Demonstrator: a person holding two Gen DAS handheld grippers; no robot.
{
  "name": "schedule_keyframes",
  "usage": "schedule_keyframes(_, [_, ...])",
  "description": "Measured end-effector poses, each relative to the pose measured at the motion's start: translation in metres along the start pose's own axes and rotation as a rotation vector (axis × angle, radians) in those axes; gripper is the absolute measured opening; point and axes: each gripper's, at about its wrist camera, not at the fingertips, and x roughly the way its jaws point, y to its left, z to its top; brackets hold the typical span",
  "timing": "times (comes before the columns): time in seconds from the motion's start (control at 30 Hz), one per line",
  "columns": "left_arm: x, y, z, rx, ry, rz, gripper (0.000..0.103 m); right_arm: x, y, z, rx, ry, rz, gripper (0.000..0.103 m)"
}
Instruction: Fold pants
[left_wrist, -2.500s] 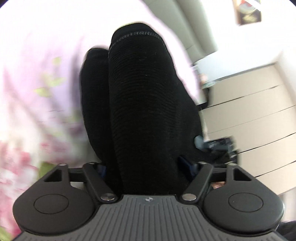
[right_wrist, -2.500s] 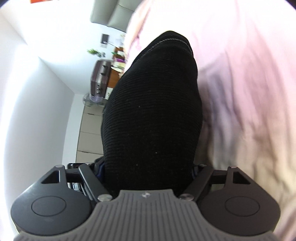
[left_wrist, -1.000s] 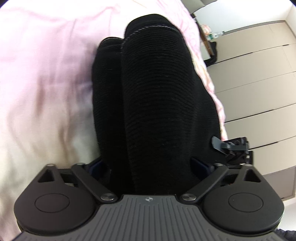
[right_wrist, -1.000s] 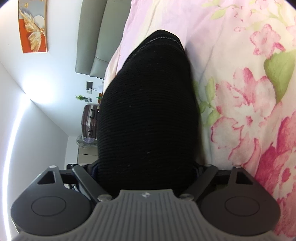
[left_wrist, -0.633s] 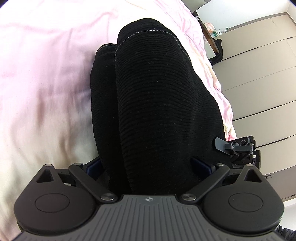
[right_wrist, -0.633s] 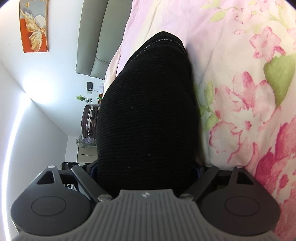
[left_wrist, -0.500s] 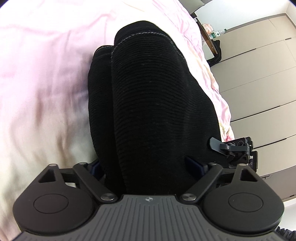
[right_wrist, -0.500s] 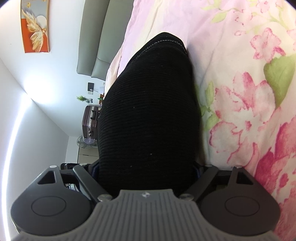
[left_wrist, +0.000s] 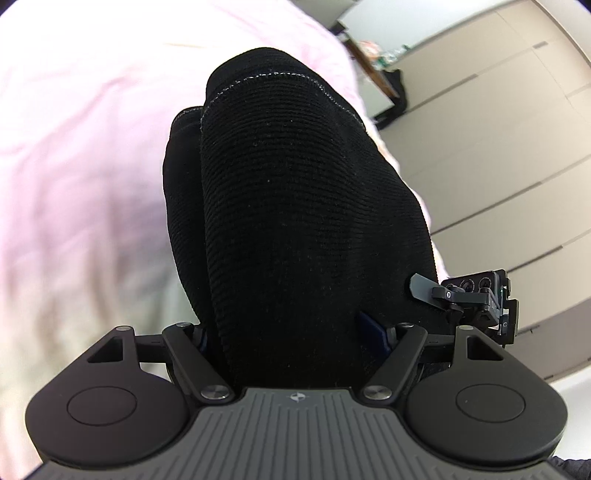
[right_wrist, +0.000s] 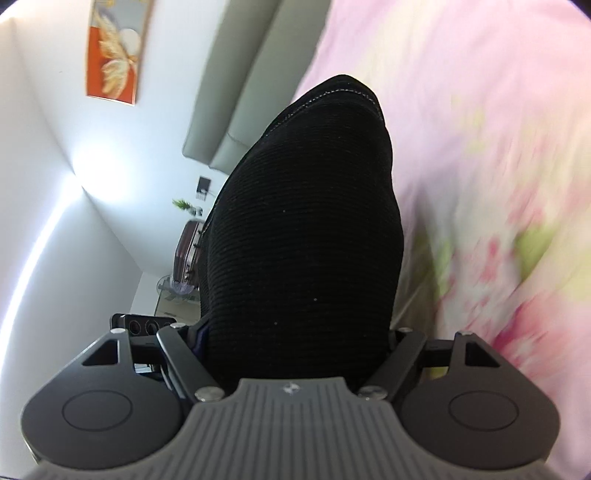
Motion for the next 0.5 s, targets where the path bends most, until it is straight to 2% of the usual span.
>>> schedule_keyframes(0.23, [0.097, -0.065, 0.044, 0.076, 0.06, -0.078, 0.086, -0.102, -0.015, 0.049, -0.041, -0.102, -0.092, 0.073])
schedule_keyframes(0.5, [0.219, -0.113, 0.087, 0.119, 0.16, -0.126, 0.085, -0.2, -0.065, 0.103, -0.014, -0.192, -0.199, 0.073])
